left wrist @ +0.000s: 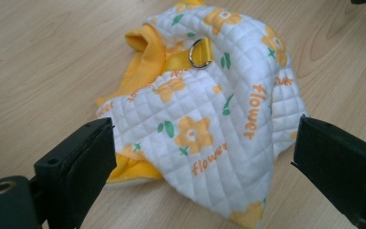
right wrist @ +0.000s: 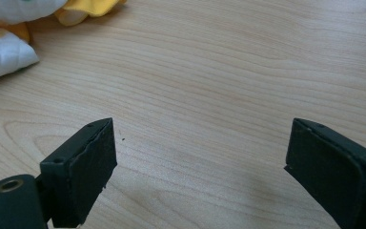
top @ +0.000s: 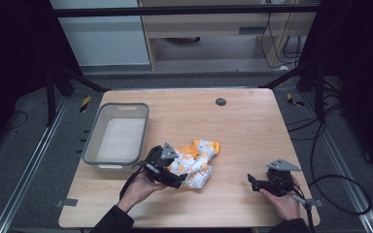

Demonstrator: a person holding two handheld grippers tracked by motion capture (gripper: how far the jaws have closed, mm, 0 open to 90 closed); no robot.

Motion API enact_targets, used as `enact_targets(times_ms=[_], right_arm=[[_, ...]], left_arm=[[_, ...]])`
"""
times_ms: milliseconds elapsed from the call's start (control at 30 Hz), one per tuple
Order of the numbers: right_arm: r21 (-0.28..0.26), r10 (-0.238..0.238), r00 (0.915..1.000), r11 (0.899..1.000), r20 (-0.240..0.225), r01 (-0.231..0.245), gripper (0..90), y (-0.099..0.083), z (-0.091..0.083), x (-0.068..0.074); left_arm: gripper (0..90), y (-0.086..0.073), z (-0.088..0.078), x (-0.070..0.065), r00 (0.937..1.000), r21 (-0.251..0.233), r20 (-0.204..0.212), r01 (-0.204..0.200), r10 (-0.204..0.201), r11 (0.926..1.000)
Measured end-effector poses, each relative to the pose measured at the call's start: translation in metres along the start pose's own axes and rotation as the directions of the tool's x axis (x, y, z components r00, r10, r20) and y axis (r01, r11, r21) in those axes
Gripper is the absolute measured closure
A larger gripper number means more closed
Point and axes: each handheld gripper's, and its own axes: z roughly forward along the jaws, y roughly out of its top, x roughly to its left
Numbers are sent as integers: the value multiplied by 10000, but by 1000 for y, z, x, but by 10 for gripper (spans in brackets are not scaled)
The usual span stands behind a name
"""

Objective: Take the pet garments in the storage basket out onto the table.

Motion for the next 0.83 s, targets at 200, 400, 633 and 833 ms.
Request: enact_targets(times_ms=[200,400,633,833], right_arm=[[-88,-1,10000,10000,23,1,102,-1,0,0],[-113,3,10000,9999,38,-2,99,-1,0,-1],[-143,-83,9999,9999,113,85,96,-2,0,0],[-186,-62,9999,9998,124,64,95,-2,0,0]], left_arm=[[74,-10,-18,5,9993,-586,-154,328,-338,9977],[84,-22,-35,11,9976,-958,-411,523,-564,9940],[95,-42,-51,21,9905,-1271,-900,920,-1039,9876],[101,-62,-63,31,9790,-1542,-1285,1378,-1581,9784]])
